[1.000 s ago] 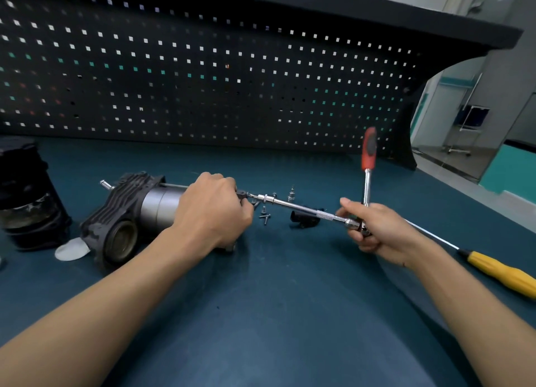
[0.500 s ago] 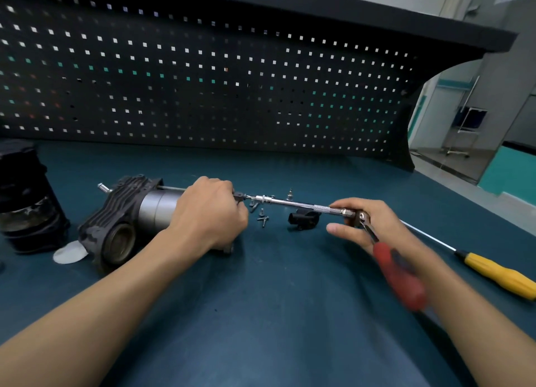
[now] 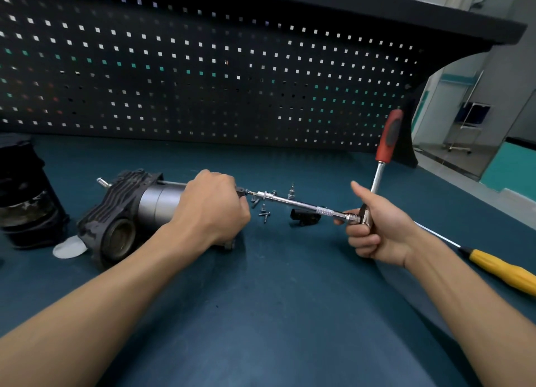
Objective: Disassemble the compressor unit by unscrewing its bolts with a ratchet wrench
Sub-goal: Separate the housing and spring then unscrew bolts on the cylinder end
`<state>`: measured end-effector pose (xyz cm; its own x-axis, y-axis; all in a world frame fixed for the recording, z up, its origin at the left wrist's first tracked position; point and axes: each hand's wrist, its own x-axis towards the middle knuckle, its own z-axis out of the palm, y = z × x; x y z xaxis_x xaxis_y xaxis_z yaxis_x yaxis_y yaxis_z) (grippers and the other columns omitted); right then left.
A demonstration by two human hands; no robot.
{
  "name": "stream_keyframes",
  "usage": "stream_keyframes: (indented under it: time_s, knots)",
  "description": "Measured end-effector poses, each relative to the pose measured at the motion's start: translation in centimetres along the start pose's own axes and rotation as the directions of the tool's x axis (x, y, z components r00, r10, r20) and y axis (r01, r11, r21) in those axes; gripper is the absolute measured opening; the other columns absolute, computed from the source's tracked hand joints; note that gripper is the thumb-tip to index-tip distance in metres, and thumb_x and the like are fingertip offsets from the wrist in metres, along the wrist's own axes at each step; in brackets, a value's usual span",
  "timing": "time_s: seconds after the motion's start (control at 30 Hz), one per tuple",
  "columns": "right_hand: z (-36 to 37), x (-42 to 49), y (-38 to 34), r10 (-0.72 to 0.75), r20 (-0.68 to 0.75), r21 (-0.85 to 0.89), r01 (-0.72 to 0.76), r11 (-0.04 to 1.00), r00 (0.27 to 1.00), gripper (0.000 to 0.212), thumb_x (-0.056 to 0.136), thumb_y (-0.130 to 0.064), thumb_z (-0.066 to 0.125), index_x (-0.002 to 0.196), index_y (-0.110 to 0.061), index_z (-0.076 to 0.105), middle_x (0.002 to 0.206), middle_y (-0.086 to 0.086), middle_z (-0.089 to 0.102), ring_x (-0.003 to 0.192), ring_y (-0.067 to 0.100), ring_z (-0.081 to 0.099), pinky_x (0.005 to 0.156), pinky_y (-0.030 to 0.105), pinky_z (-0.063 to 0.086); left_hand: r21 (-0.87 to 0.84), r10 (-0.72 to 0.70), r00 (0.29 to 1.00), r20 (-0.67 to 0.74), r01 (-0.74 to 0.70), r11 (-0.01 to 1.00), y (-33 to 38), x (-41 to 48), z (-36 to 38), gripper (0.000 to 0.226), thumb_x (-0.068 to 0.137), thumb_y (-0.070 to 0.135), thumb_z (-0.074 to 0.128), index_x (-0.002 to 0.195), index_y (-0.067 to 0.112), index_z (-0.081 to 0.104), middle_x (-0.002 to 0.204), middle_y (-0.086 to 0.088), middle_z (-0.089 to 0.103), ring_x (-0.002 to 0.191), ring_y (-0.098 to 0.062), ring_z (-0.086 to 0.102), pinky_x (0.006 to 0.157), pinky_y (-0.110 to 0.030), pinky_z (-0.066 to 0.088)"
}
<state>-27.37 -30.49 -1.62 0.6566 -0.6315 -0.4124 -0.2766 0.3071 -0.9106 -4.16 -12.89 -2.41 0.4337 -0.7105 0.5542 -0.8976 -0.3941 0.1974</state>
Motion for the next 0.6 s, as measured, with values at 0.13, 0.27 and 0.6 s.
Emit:
stream_keyframes:
  time_s: [0.13,0.27,0.6]
  knots:
    - [-0.18,-0.38,-0.12,0.042,0.048,0.073,-0.046,0.996,0.998,0.074,0.087,-0.076,0.045,0.069,-0.008,0.069,0.043,-0.006,0.025,0.031,0.008,0.017,0.039,0.019,0.012,-0.001,0.009,1.000,-0.006,-0.009,1.000,0.04,-0.03,-0.07,0.027,0.086,0.033,0.051,0.066,0.014,0.050,0.063,0.003,0.044,0.082,-0.027,0.047,0.065,-0.035,0.035]
    - [-0.30,-0.54,-0.32,0.058,0.097,0.134,-0.071,0.989,0.994,0.058,0.086,-0.067,0.052,0.067,-0.013,0.062,0.039,-0.008,0.026,0.029,0.006,0.018,0.035,0.019,0.015,-0.007,0.005,1.000,-0.006,-0.005,1.000,0.06,-0.10,-0.16,0.028,0.086,0.032,0.051,0.064,0.014,0.048,0.063,0.003,0.043,0.082,-0.028,0.047,0.064,-0.035,0.035]
    - [-0.36,-0.12,0.52,-0.263,0.018,-0.048,0.264,0.963,0.965,0.037,0.070,-0.051,0.074,0.081,-0.018,0.061,0.050,0.002,0.042,0.039,0.010,0.030,0.040,0.020,0.023,-0.012,-0.049,0.999,0.008,0.050,0.999,0.40,-0.45,-0.51,0.021,0.087,0.033,0.049,0.077,0.015,0.054,0.080,0.000,0.053,0.090,-0.026,0.048,0.069,-0.035,0.037]
